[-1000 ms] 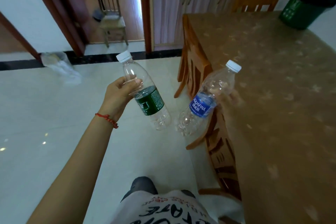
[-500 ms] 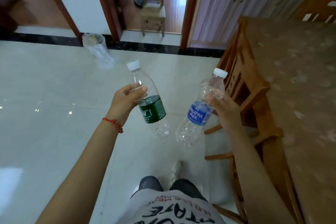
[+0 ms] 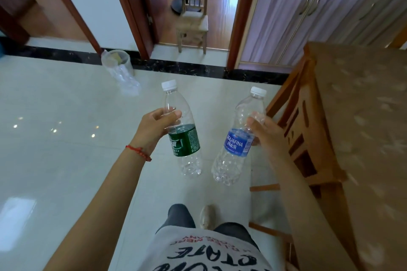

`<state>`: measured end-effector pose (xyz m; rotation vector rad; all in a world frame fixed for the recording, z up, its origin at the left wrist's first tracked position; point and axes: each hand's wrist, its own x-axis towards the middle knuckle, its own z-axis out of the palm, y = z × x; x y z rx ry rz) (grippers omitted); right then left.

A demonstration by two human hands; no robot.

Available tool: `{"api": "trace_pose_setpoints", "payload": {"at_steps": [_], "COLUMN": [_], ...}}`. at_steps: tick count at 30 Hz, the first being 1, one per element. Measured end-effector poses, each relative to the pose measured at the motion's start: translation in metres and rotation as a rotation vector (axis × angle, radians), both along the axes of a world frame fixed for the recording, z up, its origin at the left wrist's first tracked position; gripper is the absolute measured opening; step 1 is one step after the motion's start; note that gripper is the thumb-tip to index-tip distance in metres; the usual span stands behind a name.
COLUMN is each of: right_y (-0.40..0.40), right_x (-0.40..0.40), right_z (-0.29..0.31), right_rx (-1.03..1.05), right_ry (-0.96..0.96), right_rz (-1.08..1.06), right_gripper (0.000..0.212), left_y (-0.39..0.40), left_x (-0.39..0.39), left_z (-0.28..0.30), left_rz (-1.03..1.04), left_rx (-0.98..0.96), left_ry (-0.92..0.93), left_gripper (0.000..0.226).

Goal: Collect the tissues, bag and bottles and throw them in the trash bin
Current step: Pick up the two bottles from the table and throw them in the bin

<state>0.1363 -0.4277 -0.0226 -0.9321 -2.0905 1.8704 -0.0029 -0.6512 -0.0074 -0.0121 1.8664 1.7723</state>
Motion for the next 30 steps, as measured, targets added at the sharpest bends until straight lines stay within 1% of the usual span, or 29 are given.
{"api": "trace_pose_setpoints", "payload": {"at_steps": [1, 2, 3, 5, 8, 13, 16, 19, 22, 23, 25, 27, 28, 30], "right_y": [0.009, 0.018, 0.026, 0.042, 0.069, 0.112, 0.133, 0.155, 0.178, 0.186, 0.204, 0.225, 0.236, 0.258], "right_x": [-0.01, -0.02, -0.03, -0.052, -0.092, -0.176, -0.227, -0.272, -0.308, -0.319, -0.339, -0.363, -0.374, -0.397], "right_z": [0.0, -0.001, -0.001, -0.001, -0.004, -0.011, -0.007, -0.003, 0.001, 0.001, -0.002, -0.005, -0.007, -0.01], "right_rx": [0.024, 0.05, 0.065, 0.07, 0.071, 0.149, 0.138, 0.117, 0.072, 0.066, 0.05, 0.02, 0.001, -0.014], "right_ry": [-0.013, -0.022, -0.024, -0.033, -0.04, -0.122, -0.172, -0.171, -0.19, -0.189, -0.12, -0.114, -0.104, -0.052], "right_rz": [-0.017, -0.028, -0.033, -0.038, -0.055, -0.155, -0.183, -0.197, -0.236, -0.239, -0.239, -0.281, -0.309, -0.295], "right_gripper": [0.019, 0.014, 0.014, 0.02, 0.022, 0.026, 0.033, 0.028, 0.033, 0.033, 0.029, 0.025, 0.025, 0.027], "left_y": [0.007, 0.014, 0.022, 0.037, 0.064, 0.112, 0.138, 0.163, 0.186, 0.194, 0.212, 0.231, 0.241, 0.264], "left_x": [-0.01, -0.02, -0.03, -0.054, -0.097, -0.189, -0.244, -0.296, -0.343, -0.355, -0.381, -0.405, -0.417, -0.44], "left_z": [-0.001, -0.002, -0.003, -0.005, -0.008, -0.014, -0.015, -0.013, -0.007, -0.006, -0.006, -0.008, -0.009, -0.012], "left_rz": [-0.003, -0.007, -0.013, -0.015, -0.029, -0.069, -0.091, -0.122, -0.144, -0.149, -0.161, -0.173, -0.177, -0.173], "left_rx": [-0.006, -0.017, -0.026, -0.026, -0.014, 0.007, 0.014, 0.019, 0.01, 0.016, 0.03, 0.022, 0.016, 0.028], "left_ry": [-0.002, 0.0, 0.004, 0.002, -0.003, 0.013, -0.009, -0.012, -0.002, -0.002, -0.002, -0.004, 0.0, 0.001], "left_gripper": [0.015, 0.02, 0.025, 0.026, 0.021, 0.016, 0.012, 0.011, 0.011, 0.011, 0.01, 0.014, 0.017, 0.016]}}
